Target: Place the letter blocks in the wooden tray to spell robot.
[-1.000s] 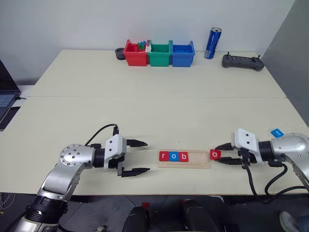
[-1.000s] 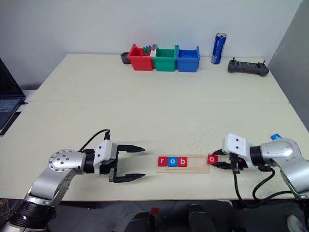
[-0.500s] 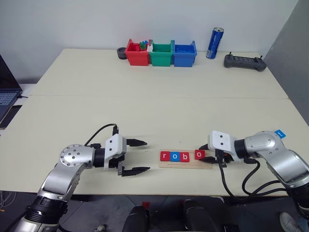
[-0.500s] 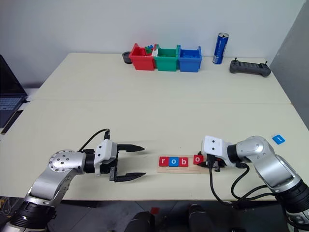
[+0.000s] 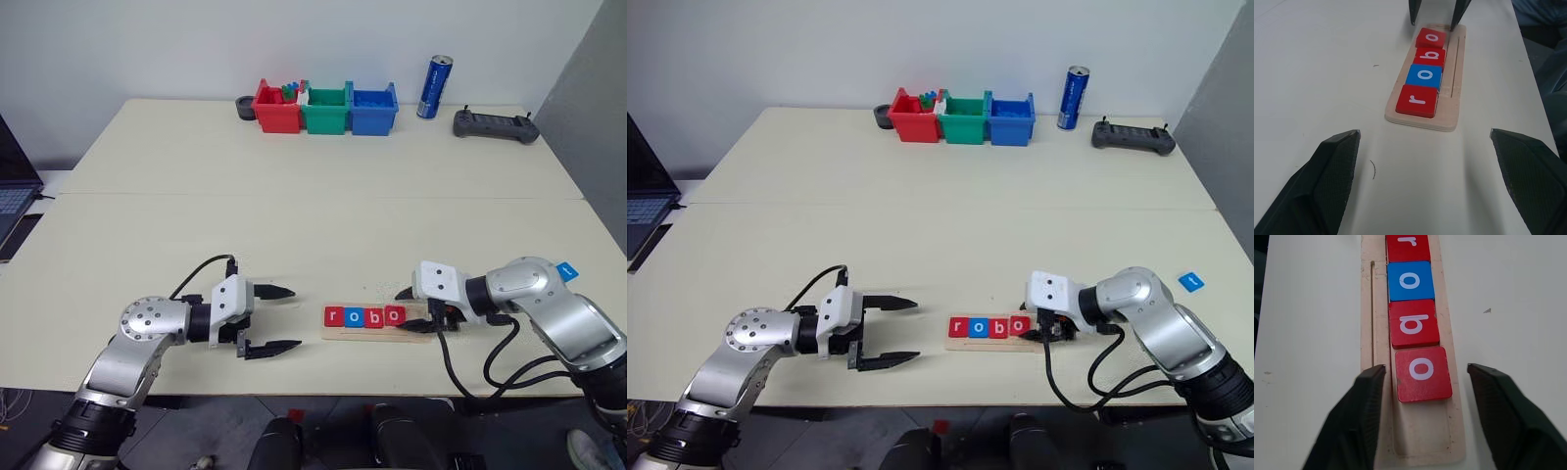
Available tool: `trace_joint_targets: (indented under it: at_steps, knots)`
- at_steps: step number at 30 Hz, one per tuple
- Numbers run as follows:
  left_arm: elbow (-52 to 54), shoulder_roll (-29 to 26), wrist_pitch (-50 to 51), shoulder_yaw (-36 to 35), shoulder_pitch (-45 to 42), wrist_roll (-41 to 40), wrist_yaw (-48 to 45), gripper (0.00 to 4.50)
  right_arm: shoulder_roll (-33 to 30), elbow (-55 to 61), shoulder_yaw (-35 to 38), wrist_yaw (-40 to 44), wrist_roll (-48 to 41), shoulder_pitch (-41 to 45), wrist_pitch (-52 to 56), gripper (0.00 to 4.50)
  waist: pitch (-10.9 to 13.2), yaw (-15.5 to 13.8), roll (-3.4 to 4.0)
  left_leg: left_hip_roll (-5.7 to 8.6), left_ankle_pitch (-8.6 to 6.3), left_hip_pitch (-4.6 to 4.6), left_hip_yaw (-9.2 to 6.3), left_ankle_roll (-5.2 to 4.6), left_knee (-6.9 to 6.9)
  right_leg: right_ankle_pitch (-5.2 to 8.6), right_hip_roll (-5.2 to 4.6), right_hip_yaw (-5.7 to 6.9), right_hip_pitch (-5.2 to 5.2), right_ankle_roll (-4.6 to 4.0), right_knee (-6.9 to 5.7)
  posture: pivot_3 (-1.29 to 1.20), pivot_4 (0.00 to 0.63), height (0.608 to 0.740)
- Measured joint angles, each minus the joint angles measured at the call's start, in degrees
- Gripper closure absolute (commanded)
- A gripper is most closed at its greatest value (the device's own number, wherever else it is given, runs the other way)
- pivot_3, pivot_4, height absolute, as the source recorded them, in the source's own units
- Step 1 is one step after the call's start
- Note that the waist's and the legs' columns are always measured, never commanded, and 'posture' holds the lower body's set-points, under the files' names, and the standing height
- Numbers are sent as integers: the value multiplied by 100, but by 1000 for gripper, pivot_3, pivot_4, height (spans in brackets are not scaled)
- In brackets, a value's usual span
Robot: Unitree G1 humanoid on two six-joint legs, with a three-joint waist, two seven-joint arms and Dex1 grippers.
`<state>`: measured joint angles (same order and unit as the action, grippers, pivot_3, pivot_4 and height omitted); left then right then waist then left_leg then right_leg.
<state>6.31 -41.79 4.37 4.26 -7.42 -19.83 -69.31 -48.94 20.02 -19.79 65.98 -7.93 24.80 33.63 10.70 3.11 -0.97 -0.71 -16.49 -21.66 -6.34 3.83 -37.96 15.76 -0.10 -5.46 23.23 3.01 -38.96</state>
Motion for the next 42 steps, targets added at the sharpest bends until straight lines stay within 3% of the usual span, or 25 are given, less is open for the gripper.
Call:
trace_joint_targets:
  at_steps: [2, 7, 10, 14, 21, 42]
  knots:
    - [0, 0, -5, 0, 6, 0, -7, 0, 1, 31, -1, 5, -6, 0, 59, 24, 0, 0, 0, 0, 0, 0, 0, 0, 0, 0, 0, -1, 0, 0, 0, 0, 150, 740]
    - [0, -1, -30, -1, 27, -1, -9, 0, 41, 258, 67, -6, -166, 67, 310, 24, 0, 0, 0, 0, 0, 0, 0, 0, 0, 0, 0, 0, 0, 0, 0, 0, 150, 740]
    - [22, -2, -24, -1, 55, -2, -1, 0, 38, 403, 298, -89, -287, 83, 461, 620, 0, -1, 0, 0, 0, -2, -1, 0, 0, 0, 0, 0, 0, 0, 0, 0, 150, 740]
    - [113, -1, 52, 2, 54, -2, 19, 0, 22, 393, 529, -452, -166, 54, 354, 2036, 0, -1, 0, 0, 0, -1, 0, 0, 0, 0, 0, 0, 0, 0, 0, 0, 150, 740]
    - [342, 21, 359, 9, -128, -23, 125, 0, 121, 113, 273, -750, 282, -16, -165, 4456, 0, 3, 0, 0, 0, -1, 1, 0, 0, 0, 0, 0, 0, 0, 0, 0, 150, 740]
    - [-190, 18, -146, -8, 43, -19, -122, 0, 206, 223, -235, -600, 665, -127, -333, 4456, 0, 2, 0, 0, 0, -1, 0, 0, 0, 0, 0, 0, 1, 0, 0, 0, 150, 740]
